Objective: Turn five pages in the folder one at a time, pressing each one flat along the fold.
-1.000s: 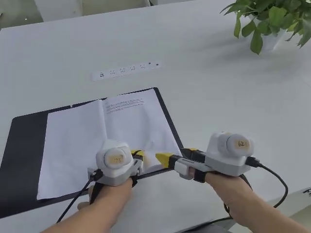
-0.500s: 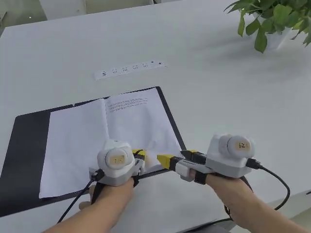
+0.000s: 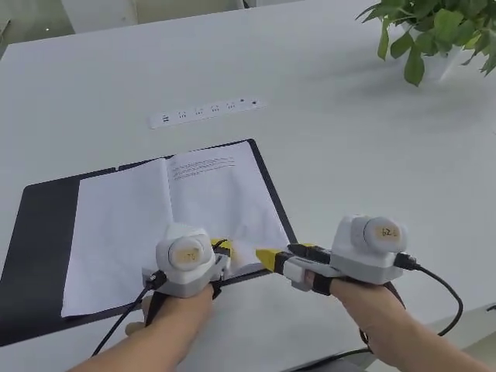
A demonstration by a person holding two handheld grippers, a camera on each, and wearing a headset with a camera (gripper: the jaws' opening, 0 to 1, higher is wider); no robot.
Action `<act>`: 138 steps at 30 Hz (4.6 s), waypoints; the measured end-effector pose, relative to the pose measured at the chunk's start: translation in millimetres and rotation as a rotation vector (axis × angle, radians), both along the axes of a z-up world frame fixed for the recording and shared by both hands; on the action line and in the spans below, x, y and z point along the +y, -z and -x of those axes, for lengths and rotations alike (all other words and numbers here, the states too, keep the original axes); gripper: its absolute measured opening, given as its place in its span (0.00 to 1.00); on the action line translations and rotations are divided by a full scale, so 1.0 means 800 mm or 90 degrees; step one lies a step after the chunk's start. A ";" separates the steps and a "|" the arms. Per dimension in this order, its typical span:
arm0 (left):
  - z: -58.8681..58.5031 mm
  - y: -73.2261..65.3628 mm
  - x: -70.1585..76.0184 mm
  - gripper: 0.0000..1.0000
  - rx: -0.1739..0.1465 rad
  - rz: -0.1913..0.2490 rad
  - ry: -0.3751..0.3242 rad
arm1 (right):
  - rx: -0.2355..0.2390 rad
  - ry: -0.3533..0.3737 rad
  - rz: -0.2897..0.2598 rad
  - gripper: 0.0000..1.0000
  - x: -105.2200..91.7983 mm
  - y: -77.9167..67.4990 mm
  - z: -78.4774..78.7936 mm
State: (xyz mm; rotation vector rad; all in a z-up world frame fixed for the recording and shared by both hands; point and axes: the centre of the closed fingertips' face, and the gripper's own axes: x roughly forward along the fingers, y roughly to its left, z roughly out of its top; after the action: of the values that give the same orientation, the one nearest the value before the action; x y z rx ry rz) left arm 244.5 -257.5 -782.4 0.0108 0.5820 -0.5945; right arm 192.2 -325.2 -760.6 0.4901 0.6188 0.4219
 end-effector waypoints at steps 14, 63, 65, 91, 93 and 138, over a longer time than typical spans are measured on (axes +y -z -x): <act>0.000 0.000 0.000 0.00 0.000 0.001 -0.002 | -0.008 -0.004 0.013 0.39 -0.001 0.000 0.003; 0.035 -0.085 0.107 0.17 -0.036 0.027 -0.010 | -0.066 0.013 -0.094 0.00 0.069 -0.103 -0.030; 0.037 -0.091 0.120 0.17 -0.042 0.035 -0.018 | -0.076 -0.009 -0.100 0.00 0.095 -0.113 -0.032; 0.078 -0.120 0.326 0.16 -0.082 0.028 -0.157 | -0.041 -0.180 -0.060 0.00 0.319 -0.090 -0.028; 0.080 -0.120 0.333 0.16 -0.082 0.024 -0.161 | -0.031 -0.188 -0.055 0.00 0.333 -0.081 -0.028; 0.046 -0.031 0.296 0.13 0.004 -0.048 -0.068 | 0.041 -0.161 -0.036 0.01 0.290 0.006 -0.032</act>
State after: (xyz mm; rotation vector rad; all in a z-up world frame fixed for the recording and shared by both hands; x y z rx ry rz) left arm 207.3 -20.7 -757.8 0.0488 0.6065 -0.4691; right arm 218.1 -93.5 -765.5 0.4826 0.7367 0.6669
